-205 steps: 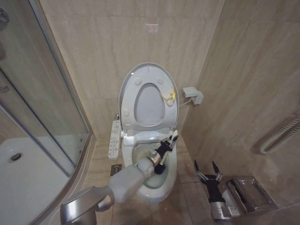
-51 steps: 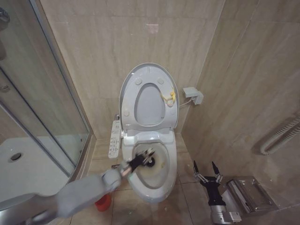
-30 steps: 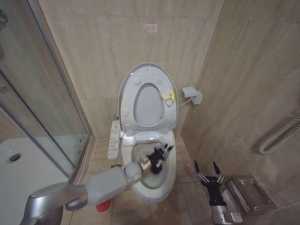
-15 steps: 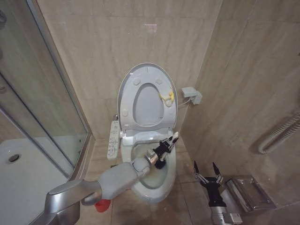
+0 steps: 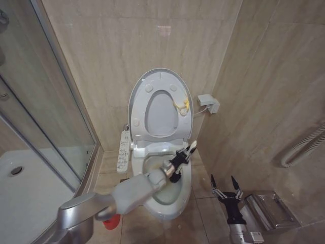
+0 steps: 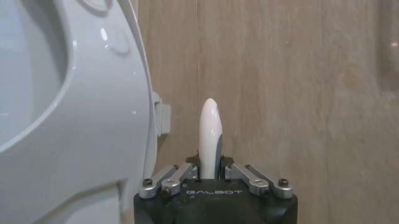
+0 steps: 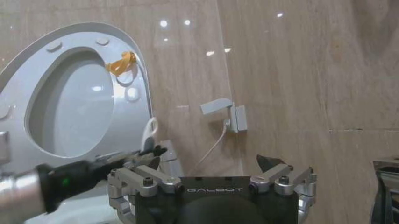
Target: Open the toilet lid, clean the toilet bowl with a toilet brush, close the toilet lid, and flush.
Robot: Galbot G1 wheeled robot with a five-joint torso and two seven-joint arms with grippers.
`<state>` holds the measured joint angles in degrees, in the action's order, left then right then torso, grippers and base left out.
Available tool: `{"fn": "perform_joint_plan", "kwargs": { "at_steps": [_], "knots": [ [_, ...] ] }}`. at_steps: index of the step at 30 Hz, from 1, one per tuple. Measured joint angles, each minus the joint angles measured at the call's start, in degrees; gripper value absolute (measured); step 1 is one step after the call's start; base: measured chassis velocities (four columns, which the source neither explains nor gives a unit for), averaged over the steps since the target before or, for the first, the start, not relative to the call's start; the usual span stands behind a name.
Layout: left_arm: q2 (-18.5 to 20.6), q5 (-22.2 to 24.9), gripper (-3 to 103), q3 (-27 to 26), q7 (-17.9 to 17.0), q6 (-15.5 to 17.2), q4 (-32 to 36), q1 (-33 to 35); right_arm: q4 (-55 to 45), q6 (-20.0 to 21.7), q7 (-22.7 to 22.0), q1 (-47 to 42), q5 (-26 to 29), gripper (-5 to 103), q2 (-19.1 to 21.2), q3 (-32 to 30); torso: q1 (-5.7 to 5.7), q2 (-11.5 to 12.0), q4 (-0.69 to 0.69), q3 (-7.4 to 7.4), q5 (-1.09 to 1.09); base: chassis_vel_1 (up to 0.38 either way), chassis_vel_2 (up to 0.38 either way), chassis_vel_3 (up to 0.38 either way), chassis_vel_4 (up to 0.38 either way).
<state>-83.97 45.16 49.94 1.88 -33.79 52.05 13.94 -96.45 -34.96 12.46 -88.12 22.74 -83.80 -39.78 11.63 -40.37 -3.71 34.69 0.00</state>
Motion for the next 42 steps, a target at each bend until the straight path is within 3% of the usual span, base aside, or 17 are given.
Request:
{"fn": "perform_joint_plan", "kwargs": {
  "at_steps": [12, 19, 31, 42],
  "knots": [
    [2.5, -1.1, 19, 3.1, 0.4, 0.2, -1.4, 1.5, -0.1, -0.1, 0.1, -0.2, 0.0, 100, 0.0, 0.0, 0.0, 0.0, 0.07, 0.0, 0.0, 0.0, 0.0, 0.0, 0.0],
    [-2.5, -0.4, 19, -0.6, 0.3, 0.1, -3.1, -0.4, -0.3, -0.1, 0.3, -0.3, 0.0, 100, -0.3, 0.2, 0.0, 0.0, 0.0, 0.0, 0.0, 0.0, 0.0, 0.0, 0.0],
    [-1.2, -2.3, 19, 1.7, 1.0, 0.1, -6.2, 1.5, -0.8, -0.2, 0.5, -0.8, -0.1, 100, -0.7, 0.2, 0.0, 0.0, 0.06, 0.0, 0.0, 0.0, 0.0, 0.0, 0.0],
    [-6.4, -2.9, 19, -0.4, 1.6, -0.5, -11.0, -0.3, -1.2, -0.4, 0.8, -1.0, -0.4, 100, -1.7, 0.1, 0.0, 0.0, 0.03, 0.0, 0.0, 0.0, 0.0, 0.0, 0.0]
  ]
}}
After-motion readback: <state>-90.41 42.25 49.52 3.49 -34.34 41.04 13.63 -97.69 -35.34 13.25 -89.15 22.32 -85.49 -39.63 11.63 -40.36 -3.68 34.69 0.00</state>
